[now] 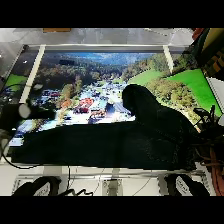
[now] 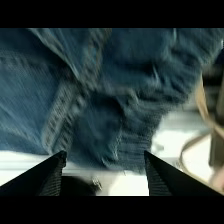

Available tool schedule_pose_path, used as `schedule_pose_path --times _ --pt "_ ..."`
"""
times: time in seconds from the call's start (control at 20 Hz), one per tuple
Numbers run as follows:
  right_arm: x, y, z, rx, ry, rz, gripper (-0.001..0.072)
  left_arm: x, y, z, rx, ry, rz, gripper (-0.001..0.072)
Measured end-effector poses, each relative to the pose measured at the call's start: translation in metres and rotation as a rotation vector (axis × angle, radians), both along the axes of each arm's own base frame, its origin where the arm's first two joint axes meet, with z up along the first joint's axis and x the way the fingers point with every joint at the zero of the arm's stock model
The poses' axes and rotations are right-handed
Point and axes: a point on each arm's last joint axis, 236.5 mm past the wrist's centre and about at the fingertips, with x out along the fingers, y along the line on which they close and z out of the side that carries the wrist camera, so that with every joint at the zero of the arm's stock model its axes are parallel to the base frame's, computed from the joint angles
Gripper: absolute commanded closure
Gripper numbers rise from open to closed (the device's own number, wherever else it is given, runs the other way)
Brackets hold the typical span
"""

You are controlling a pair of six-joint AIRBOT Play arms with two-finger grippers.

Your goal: Fold the clothes and pants, and hang the long-sleeved shirts on hangers.

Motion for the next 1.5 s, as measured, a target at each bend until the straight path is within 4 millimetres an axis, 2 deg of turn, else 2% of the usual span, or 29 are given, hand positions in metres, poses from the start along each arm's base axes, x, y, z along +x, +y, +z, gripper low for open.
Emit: schedule_pose_path --times 0.1,0.2,0.25,0.3,0.4,0.5,0.65,0.85,1.0,1.05,1.15,1.2,1.25,1.4,1.5 --pt "0.016 0.007 0.000 0.029 -0.067 -0.007 0.0154 0.013 -0.082 0.012 -0.171 -0.071 -0.083 0.0289" --pt "0.031 0.015 0.001 0.064 -0.130 -0.017 0.0154 0.013 -0.152 0.010 -0.271 -0.069 -0.172 0.0281" --pt "0.038 0.019 0.002 0.081 -0.161 -0.022 0.0154 0.011 -0.182 0.006 -0.306 -0.051 -0.208 0.0253" --pt "0.044 0.023 0.003 0.097 -0.187 -0.028 0.0154 0.011 -0.213 0.001 -0.344 -0.032 -0.236 0.0181" --pt "0.053 0.027 0.005 0.118 -0.223 -0.036 0.0154 0.014 -0.266 -0.011 -0.416 0.019 -0.263 0.0158" --pt "0.058 0.030 0.006 0.129 -0.245 -0.040 0.0154 0.023 -0.309 -0.022 -0.491 0.068 -0.255 0.0158" --pt "0.063 0.032 0.008 0.138 -0.265 -0.045 0.0154 0.042 -0.358 -0.037 -0.589 0.124 -0.231 0.0158" --pt "0.067 0.032 0.008 0.140 -0.281 -0.048 0.0154 0.060 -0.394 -0.058 -0.647 0.188 -0.223 0.0170" --pt "0.069 0.033 0.009 0.148 -0.289 -0.050 0.0154 0.064 -0.407 -0.076 -0.671 0.242 -0.196 0.0170" --pt "0.069 0.035 0.010 0.154 -0.291 -0.052 0.0154 0.065 -0.410 -0.082 -0.677 0.255 -0.186 0.0190" --pt "0.071 0.037 0.010 0.165 -0.299 -0.055 0.0154 0.064 -0.415 -0.093 -0.687 0.284 -0.171 0.0363" --pt "0.072 0.039 0.011 0.172 -0.302 -0.057 0.0154 0.065 -0.417 -0.096 -0.696 0.290 -0.161 0.0543" --pt "0.072 0.040 0.011 0.178 -0.305 -0.058 0.0154 0.067 -0.418 -0.098 -0.706 0.290 -0.152 0.0679" --pt "0.074 0.042 0.012 0.187 -0.310 -0.060 0.0154 0.076 -0.422 -0.094 -0.731 0.272 -0.141 0.0684" --pt "0.074 0.043 0.012 0.190 -0.312 -0.061 0.0154 0.091 -0.420 -0.079 -0.750 0.228 -0.149 0.0685"
